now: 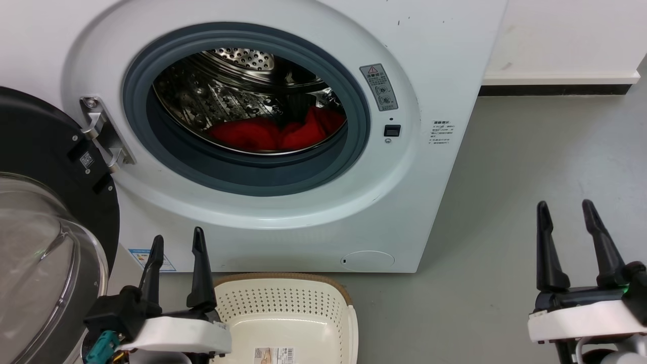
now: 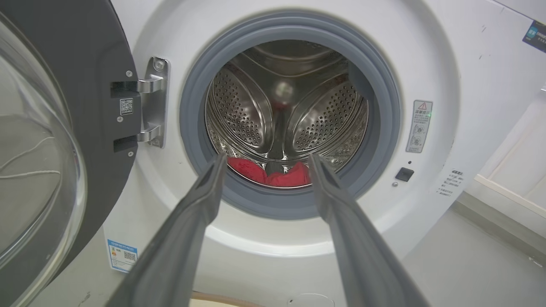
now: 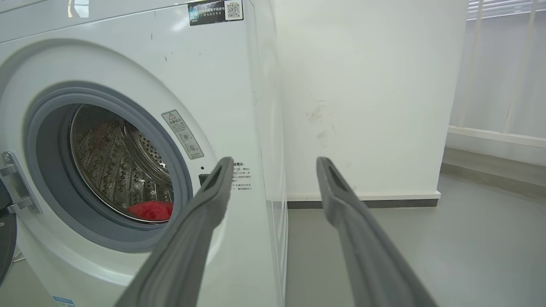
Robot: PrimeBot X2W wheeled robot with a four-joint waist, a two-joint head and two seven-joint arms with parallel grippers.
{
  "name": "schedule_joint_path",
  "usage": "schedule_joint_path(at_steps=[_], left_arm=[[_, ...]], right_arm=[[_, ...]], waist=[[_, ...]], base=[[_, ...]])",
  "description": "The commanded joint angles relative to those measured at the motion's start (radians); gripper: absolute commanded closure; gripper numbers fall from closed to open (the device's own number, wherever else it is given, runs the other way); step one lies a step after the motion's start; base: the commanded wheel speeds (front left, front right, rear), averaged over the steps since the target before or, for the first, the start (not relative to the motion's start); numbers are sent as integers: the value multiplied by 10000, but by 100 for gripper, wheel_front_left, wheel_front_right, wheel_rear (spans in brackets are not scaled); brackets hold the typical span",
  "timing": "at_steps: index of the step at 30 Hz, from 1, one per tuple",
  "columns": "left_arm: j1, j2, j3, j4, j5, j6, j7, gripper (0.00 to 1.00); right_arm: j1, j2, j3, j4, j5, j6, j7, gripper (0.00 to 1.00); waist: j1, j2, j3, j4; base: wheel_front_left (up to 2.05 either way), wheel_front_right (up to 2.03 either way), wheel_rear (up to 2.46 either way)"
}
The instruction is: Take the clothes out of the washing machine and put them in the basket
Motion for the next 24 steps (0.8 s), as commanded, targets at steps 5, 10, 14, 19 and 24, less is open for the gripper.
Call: schedule_joint_path(at_steps=[5,10,14,19,24], left_arm=[[108,21,-75,321,577,88,-195,0],[158,22,-47,637,775,-153,-292,0],[181,22,-74,821,1093,-265,-382,0],[196,24,-253,1044,1813,-380,-477,0],[227,24,-401,1111,2271,-286,-557,0]], right_arm=[[77,-50,155,54,-490,-4,-181,0],[225,-46,336,218,-921,-4,-291,0],[313,-45,446,417,-1190,-4,-377,0],[369,-45,500,535,-1616,-4,-476,0],[398,-46,532,562,-1921,-4,-542,0]], waist=[[0,0,9,-25],[0,0,-9,-42],[0,0,-13,-57],[0,0,-11,-56],[0,0,-16,-59]], base=[[0,0,0],[0,0,0],[0,0,0],[0,0,0],[0,0,0]])
